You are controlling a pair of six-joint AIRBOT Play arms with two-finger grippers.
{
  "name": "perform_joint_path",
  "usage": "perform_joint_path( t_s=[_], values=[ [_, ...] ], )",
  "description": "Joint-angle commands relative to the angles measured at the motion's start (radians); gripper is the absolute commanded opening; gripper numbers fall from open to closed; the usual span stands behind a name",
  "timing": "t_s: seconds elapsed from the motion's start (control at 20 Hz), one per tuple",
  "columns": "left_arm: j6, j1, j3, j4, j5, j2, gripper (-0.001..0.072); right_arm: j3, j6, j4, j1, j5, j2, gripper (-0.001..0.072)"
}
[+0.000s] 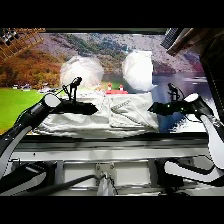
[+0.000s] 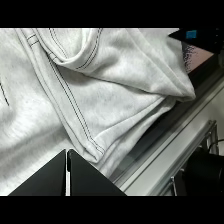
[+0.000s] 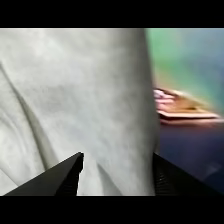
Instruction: Fold the clothes and pants, and hang the long-sleeved shirts on hangers.
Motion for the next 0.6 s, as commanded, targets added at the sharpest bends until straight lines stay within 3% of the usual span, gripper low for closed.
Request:
perform_joint_path(
  t_s=[0.0, 0.05, 0.15, 0.35, 0.55],
  values=[
    [0.0, -0.001, 0.0, 0.0, 0.001, 0.0, 0.0026, -0.006, 0.003, 0.026, 0.09, -0.041, -0.015, 0.0454],
    [0.0, -0.001, 0.0, 0.0, -0.002, 0.0, 0.0027, -0.006, 0.013, 0.026, 0.111, -0.055, -0.014, 0.0347],
    [0.0, -0.001, -0.001, 0.0, -0.008, 0.0, 0.0027, -0.005, 0.05, 0.024, 0.12, -0.075, -0.012, 0.0056],
    [0.001, -0.002, -0.021, 0.0, 0.008, -0.001, 0.0027, -0.005, 0.161, -0.024, 0.084, -0.029, 0.004, 0.0035],
    [0.0, -0.042, -0.074, -0.01, 0.106, -0.03, 0.0027, -0.002, 0.256, -0.115, 0.038, 0.085, 0.121, 0.0035]
  ],
)
